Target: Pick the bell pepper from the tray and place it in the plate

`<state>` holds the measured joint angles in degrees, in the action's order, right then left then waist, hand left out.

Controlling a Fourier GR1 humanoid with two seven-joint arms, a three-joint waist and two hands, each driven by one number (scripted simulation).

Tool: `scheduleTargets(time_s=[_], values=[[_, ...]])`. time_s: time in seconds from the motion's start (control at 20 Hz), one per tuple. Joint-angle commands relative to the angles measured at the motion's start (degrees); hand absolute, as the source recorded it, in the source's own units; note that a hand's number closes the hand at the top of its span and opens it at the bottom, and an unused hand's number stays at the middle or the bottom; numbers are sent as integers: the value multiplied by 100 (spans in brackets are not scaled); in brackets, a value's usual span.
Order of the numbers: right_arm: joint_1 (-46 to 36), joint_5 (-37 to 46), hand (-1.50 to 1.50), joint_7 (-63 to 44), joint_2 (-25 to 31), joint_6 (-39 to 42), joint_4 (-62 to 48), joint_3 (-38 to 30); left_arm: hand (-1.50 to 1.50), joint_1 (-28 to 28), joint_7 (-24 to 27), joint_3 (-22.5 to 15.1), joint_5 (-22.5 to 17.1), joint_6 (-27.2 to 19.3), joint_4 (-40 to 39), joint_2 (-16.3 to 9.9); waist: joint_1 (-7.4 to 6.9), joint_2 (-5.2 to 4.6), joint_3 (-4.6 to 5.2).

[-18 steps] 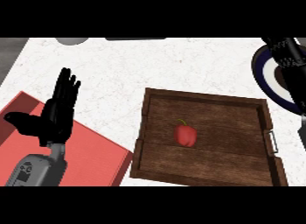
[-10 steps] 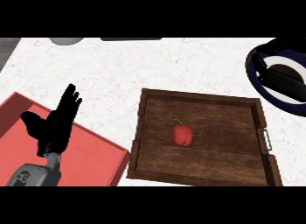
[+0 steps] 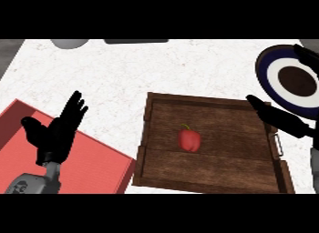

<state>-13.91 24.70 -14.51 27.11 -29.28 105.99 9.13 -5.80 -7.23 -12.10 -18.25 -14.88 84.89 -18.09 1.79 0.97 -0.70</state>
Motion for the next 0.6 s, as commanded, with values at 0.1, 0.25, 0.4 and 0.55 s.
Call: scheduleTargets(time_s=[0.1, 0.25, 0.4, 0.55], values=[[634, 920, -150, -1146, 218, 454, 1062, 544, 0, 647, -246, -365, 41, 64, -244, 191, -11, -31, 92], [689, 1002, -150, -1696, 670, 1443, 978, 904, 0, 437, -381, -177, -73, 154, -363, 94, -8, -54, 107], [750, 1118, -150, -2354, 881, 2166, 1204, 1260, 0, 520, -181, -188, -25, 164, -406, 177, -49, -62, 114], [412, 1537, -150, -3233, 670, 2639, 1333, 1751, 0, 432, -354, -294, 12, 253, -348, 158, -173, -74, 110]])
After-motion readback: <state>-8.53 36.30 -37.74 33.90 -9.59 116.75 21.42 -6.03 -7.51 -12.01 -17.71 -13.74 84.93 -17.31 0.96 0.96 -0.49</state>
